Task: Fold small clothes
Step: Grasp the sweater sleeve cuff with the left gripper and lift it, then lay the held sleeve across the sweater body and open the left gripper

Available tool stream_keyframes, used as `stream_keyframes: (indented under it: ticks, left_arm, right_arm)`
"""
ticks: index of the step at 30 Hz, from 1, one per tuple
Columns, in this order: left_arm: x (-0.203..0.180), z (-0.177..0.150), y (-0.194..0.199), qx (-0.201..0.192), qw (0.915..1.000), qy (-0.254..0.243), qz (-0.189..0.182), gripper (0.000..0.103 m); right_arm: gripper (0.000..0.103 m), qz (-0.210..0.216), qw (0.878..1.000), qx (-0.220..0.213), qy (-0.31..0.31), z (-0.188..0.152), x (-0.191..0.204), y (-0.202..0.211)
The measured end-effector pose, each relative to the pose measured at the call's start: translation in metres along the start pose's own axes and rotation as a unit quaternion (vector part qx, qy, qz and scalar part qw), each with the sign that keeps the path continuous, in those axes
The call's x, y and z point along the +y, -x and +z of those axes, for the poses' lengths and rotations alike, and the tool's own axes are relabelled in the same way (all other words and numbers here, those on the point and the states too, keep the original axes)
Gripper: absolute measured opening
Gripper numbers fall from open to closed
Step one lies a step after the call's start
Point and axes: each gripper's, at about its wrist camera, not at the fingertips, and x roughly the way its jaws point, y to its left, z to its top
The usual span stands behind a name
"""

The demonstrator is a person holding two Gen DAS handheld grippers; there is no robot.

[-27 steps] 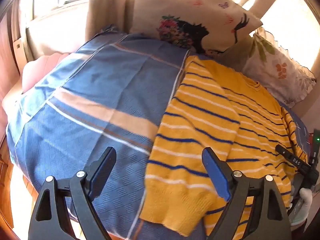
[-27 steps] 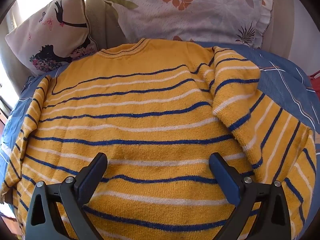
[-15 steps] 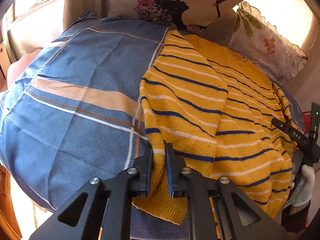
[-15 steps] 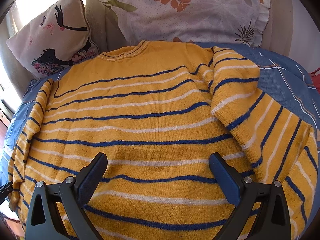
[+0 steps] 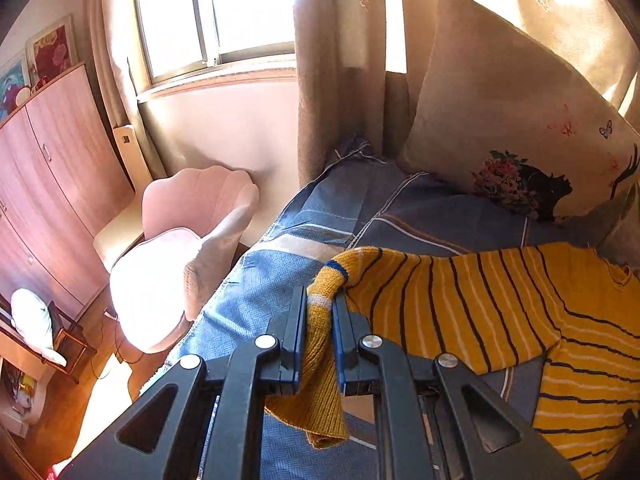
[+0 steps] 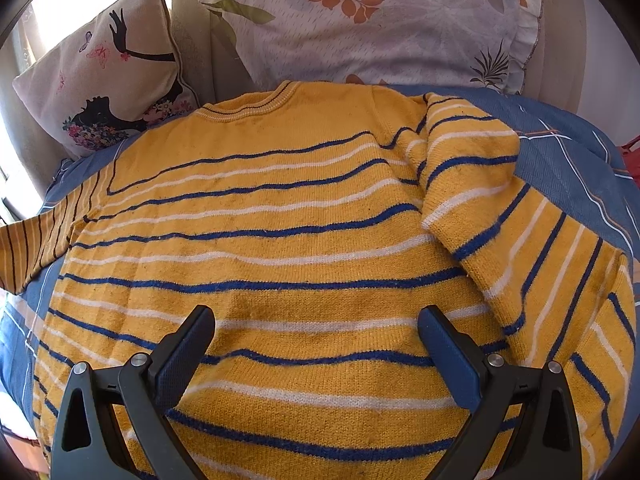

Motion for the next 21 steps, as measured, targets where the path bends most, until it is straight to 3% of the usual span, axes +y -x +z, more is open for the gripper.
stream_keyframes:
  ticks: [5, 9, 13, 17, 21]
  left_arm:
    - [-0.065, 0.007, 0.032, -0.017, 0.9946, -0.043, -0.093, 0.011]
    - [-0.148, 0.002, 0.055, -0.004, 0.9757, -0.092, -0.199, 0.011]
    - [-0.246, -0.007, 0.072, 0.019, 0.9453, -0.142, -0.293, 0.011]
    - [-0.344, -0.035, 0.088, 0.035, 0.9104, -0.191, -0.365, 0.011]
    - [-0.434, -0.070, 0.081, 0.085, 0.8720, -0.228, -0.425, 0.011]
  right_arm:
    - [0.103, 0.006, 1.000, -0.005, -0.004, -0.002, -0.004, 0.001]
    - [0.097, 0.070, 0.995, -0.058, -0.049, -0.008, -0.026, 0.029]
    - [0.097, 0.129, 0.975, -0.140, -0.117, -0.024, -0.066, 0.063]
    - [0.097, 0.086, 0.972, -0.156, -0.151, -0.040, -0.105, 0.081]
    - [0.097, 0.068, 0.965, -0.169, -0.190, -0.057, -0.149, 0.088]
